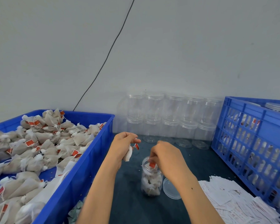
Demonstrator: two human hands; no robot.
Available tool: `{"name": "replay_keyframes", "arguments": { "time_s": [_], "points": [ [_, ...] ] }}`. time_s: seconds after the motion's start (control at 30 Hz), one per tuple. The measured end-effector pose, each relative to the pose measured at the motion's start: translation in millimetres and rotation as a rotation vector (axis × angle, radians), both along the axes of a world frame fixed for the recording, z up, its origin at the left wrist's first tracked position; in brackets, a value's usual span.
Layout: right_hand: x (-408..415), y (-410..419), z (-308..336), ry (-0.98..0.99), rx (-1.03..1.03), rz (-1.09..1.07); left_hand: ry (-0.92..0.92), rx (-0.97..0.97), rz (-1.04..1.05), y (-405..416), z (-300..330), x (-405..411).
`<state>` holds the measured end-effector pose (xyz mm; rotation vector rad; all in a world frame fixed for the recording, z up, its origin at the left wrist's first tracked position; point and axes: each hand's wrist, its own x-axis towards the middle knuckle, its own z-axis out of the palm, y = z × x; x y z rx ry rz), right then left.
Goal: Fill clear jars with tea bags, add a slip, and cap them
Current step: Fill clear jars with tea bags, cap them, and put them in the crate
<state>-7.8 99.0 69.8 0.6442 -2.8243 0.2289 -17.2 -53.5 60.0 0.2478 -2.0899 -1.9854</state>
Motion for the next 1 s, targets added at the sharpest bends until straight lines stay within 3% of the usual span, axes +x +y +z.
{"name": "replay_keyframes", "arguments": {
  "time_s": [0.1, 0.5, 0.6, 0.73, 0.93, 1.0],
  "points": [
    [-0.9, -2.2, -5.6, -0.084, 0.019, 0.012, 0.000, -0.002, 0.002, 0.3, -1.4, -0.7],
    [3.5, 11.5, 5.9, -0.105, 0.081, 0.173, 0.002, 0.037, 0.027, -5.1, 0.6, -0.4],
    [3.7, 21.3, 18.1, 0.015, -0.186, 0.100, -0.061, 0.191, 0.069, -11.6, 0.7, 2.6],
    [-0.1, 43.3, 19.5, -0.018, -0.599, 0.042, -0.069, 0.524, 0.093, -9.5, 6.3, 3.3],
    [-1.5, 62.6, -14.3, -0.188, -0.963, -0.015, 0.229, 0.323, 0.539, -14.7, 32.5, 7.4],
    [1.4, 64.7, -26.1, -0.220, -1.037, 0.013, 0.248, 0.196, 0.630, -31.4, 38.8, 12.4]
  ]
}}
